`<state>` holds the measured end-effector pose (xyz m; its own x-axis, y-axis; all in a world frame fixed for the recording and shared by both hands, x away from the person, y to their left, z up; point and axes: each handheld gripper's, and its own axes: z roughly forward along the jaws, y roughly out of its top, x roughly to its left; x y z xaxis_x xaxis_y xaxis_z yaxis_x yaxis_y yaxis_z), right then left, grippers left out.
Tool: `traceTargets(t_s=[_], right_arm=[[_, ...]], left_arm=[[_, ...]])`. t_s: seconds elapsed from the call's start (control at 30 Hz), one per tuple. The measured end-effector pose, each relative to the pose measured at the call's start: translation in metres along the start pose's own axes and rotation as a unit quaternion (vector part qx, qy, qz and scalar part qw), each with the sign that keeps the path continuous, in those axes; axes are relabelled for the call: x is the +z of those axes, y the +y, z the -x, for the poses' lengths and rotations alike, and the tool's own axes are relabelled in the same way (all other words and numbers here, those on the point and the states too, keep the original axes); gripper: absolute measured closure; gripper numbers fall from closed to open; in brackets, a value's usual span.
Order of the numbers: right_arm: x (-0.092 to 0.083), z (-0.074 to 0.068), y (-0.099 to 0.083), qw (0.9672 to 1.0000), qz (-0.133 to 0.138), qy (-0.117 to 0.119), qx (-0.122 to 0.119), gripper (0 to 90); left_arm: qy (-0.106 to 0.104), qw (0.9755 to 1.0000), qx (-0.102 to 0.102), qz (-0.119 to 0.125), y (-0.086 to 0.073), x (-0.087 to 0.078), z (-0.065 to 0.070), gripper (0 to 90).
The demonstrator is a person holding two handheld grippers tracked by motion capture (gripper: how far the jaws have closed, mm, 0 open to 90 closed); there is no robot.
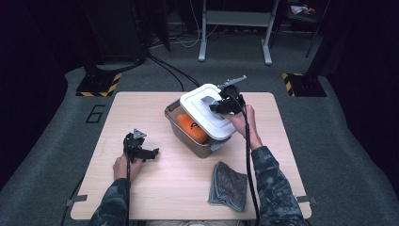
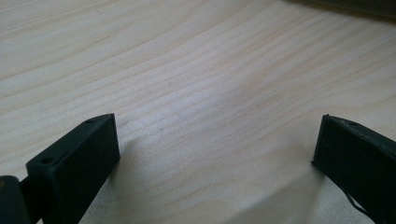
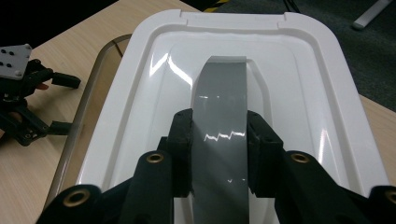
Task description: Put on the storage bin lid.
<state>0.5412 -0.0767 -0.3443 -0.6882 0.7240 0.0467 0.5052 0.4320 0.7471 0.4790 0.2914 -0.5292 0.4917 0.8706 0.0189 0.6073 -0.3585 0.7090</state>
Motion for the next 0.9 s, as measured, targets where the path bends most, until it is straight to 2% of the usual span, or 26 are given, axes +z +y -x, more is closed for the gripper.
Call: traceTargets(t_s=[0.17,0.23,0.3,0.33,0.47,0.57,0.67,0.73,0.9], right_arm=[[0.010,-0.005,0.000,0.9999,-0.004,0.010,-0.003,66.9],[0.013,-0.009,0.000,0.9999,-0.010,0.011,0.005,66.9],[0.017,-0.010,0.001,0.9998,-0.006,0.015,-0.008,66.9],[0.019,-0.013,0.001,0.9998,-0.007,0.016,-0.003,66.9],[0.025,-0.018,0.001,0.9996,-0.016,0.023,-0.010,66.9],[0.030,-0.020,0.002,0.9993,-0.014,0.027,-0.022,66.9],[0.033,-0.023,0.003,0.9992,-0.015,0.028,-0.024,66.9],[0.035,-0.025,0.003,0.9991,-0.014,0.027,-0.031,66.8],[0.040,-0.030,0.004,0.9988,-0.020,0.034,-0.030,66.8]], left_arm=[[0.000,1.0000,0.000,0.000,0.000,0.000,0.000,0.0],[0.000,1.0000,0.000,0.000,0.000,0.000,0.000,0.0],[0.000,1.0000,-0.005,0.004,0.000,0.000,0.001,0.0],[0.001,0.9999,-0.009,0.006,0.000,0.001,0.001,0.0],[0.001,1.0000,-0.005,0.003,0.000,0.001,0.001,0.0],[0.001,1.0000,-0.005,0.003,0.000,0.000,0.001,0.0],[0.001,1.0000,-0.005,0.004,0.000,0.001,0.001,0.0],[0.000,1.0000,0.000,-0.001,0.000,0.000,0.000,0.0],[0.001,1.0000,-0.005,0.004,0.000,0.001,0.001,0.0]])
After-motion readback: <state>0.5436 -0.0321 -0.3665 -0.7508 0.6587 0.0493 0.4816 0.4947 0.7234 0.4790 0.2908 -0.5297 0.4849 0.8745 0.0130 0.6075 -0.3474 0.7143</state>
